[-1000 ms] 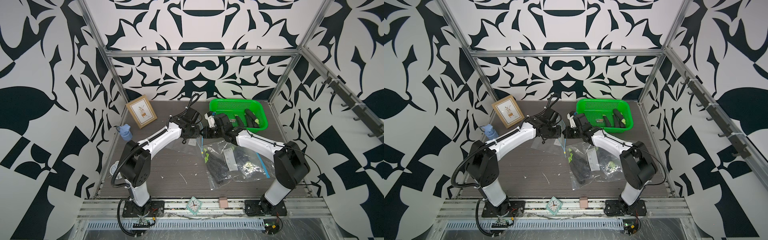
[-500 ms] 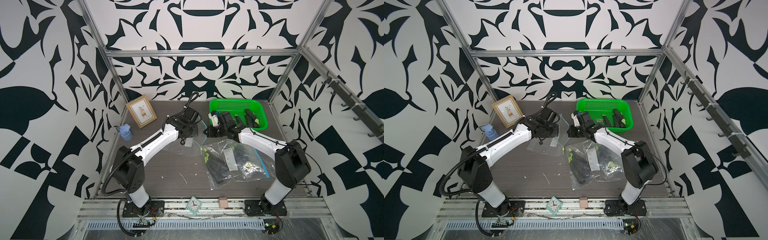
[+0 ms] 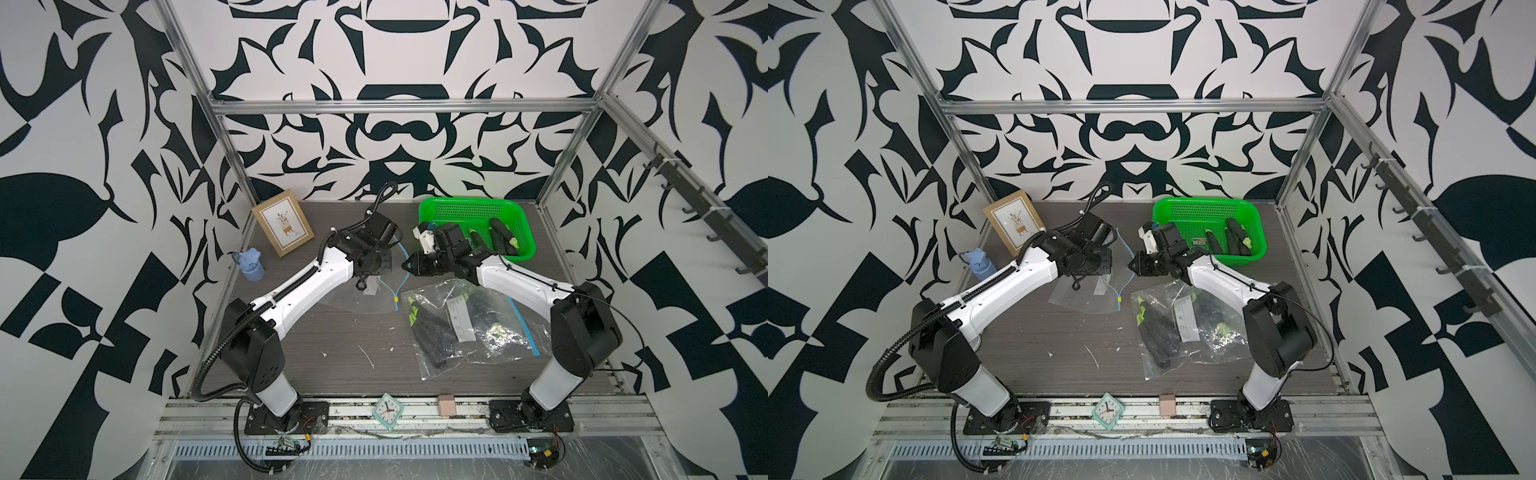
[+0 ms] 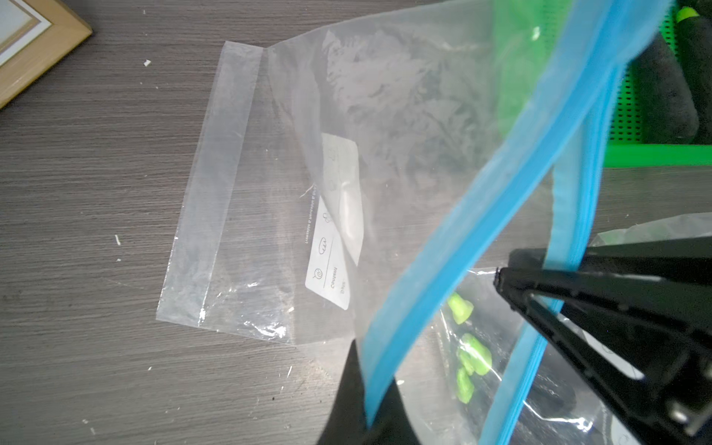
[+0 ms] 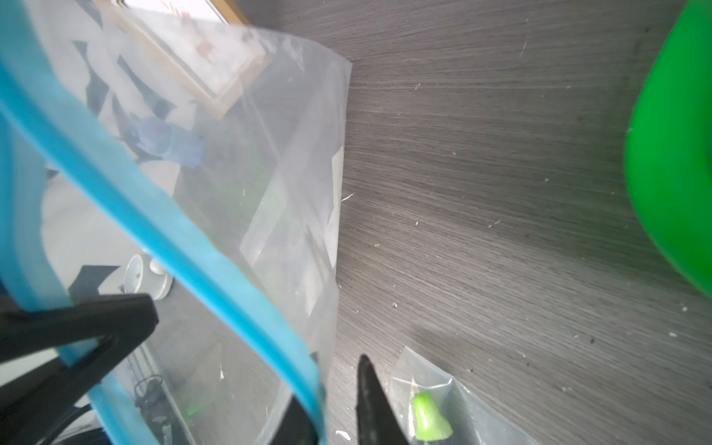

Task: Place the eggplant in a zip-top bag and seal the zipper
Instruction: Open the zipper of the food storage bag at the center of the board, then pick up the eggplant from the basket.

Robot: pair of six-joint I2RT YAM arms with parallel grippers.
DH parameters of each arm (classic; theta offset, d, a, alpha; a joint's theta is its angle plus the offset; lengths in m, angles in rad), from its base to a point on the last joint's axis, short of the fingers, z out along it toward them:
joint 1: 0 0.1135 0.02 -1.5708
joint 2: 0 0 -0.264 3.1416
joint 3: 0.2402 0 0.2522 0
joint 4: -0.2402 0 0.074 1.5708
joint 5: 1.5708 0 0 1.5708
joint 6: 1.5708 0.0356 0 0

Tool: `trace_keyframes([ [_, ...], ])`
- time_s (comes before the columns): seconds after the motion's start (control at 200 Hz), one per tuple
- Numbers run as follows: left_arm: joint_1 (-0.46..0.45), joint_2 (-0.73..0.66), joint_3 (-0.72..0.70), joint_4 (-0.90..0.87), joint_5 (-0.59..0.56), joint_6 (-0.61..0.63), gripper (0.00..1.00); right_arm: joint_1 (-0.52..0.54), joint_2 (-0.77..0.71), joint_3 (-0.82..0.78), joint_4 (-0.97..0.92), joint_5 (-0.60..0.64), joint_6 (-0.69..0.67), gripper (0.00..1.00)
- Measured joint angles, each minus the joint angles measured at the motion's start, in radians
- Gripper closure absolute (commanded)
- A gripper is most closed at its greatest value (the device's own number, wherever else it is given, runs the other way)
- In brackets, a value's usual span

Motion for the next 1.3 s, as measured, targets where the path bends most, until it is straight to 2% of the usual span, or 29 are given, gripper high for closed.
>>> trace_keyframes([
  [0.08, 0.0, 0.009, 0.016, 0.0, 0.003, 0.007, 1.0, -0.001, -0.029, 0.005, -0.041, -0.036, -0.007, 0.58],
  [0.23, 0.0, 0.038, 0.049, 0.001, 0.008, 0.018, 1.0, -0.02, -0.112, 0.023, -0.112, -0.113, -0.047, 0.46],
  [0.36, 0.0, 0.055, 0.053, 0.003, 0.021, 0.028, 1.0, -0.087, -0.185, 0.051, -0.199, -0.182, -0.077, 0.3],
  [0.535, 0.0, 0.06, 0.06, 0.002, 0.039, 0.05, 1.0, -0.26, -0.235, 0.114, -0.305, -0.197, -0.12, 0.3],
  [0.75, 0.0, 0.072, 0.105, -0.006, 0.074, 0.095, 1.0, -0.435, -0.147, 0.267, -0.418, 0.022, -0.222, 0.33],
  [0.915, 0.0, 0.072, 0.113, -0.005, 0.12, 0.118, 1.0, -0.492, -0.016, 0.33, -0.427, 0.174, -0.293, 0.35],
  [1.0, 0.0, 0.072, 0.113, -0.001, 0.146, 0.127, 1.0, -0.513, 0.061, 0.365, -0.435, 0.228, -0.324, 0.4],
  [1.3, 0.0, 0.056, 0.066, 0.069, 0.247, 0.132, 1.0, -0.566, 0.291, 0.529, -0.446, 0.319, -0.417, 0.38],
])
